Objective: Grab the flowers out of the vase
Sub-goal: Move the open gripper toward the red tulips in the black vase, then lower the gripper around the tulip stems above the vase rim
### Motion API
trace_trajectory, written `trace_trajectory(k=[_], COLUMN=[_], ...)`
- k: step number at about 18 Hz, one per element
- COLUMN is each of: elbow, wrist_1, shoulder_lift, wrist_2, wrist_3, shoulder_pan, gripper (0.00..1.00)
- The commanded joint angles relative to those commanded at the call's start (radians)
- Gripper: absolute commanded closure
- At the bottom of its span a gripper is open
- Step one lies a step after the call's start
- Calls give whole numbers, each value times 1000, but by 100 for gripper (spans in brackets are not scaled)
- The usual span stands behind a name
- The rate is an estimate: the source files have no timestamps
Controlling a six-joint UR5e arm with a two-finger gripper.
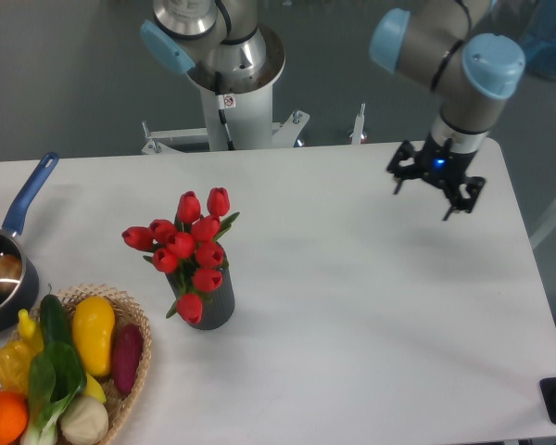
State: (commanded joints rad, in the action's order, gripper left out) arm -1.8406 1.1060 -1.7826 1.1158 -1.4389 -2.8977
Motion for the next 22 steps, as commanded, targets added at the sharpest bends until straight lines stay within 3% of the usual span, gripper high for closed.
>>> trace_trajectory(k=[2,5,8,13,16,22], elbow=[-28,-19,-22,-31,-32,-97], wrist_1=[5,69,64,74,74,69], shoulder_lift=[40,74,117,109,106,101], wrist_2=[-71,-102,-164,-430,-441,-409], wrist_3=[3,87,94,107,110,74], shoulder_pan=[0,0,51,87,112,164], gripper=[0,0,0,0,0,0])
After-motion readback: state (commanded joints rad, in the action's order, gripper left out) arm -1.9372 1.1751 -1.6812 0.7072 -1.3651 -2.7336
